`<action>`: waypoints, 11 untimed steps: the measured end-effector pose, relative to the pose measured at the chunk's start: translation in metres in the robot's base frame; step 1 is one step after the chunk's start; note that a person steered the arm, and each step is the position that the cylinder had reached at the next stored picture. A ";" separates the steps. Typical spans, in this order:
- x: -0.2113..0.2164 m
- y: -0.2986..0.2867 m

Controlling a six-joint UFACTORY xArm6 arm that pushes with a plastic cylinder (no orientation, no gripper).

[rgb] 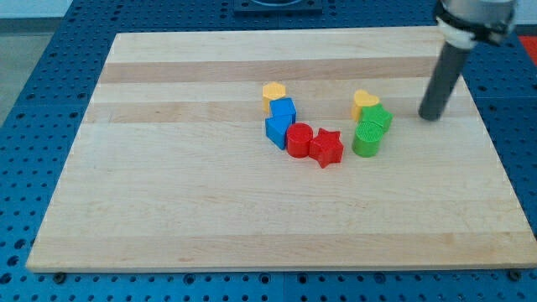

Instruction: Adjust the green circle and red star to form a semi circle

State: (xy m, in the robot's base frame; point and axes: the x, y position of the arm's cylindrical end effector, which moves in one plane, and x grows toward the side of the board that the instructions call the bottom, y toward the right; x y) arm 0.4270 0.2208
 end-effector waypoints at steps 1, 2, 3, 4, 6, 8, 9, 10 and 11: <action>0.034 -0.037; 0.045 -0.068; 0.043 -0.083; 0.043 -0.085; 0.110 -0.081; 0.096 -0.163; 0.080 -0.158; 0.062 -0.138; 0.062 -0.134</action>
State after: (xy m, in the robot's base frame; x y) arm 0.4894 0.0871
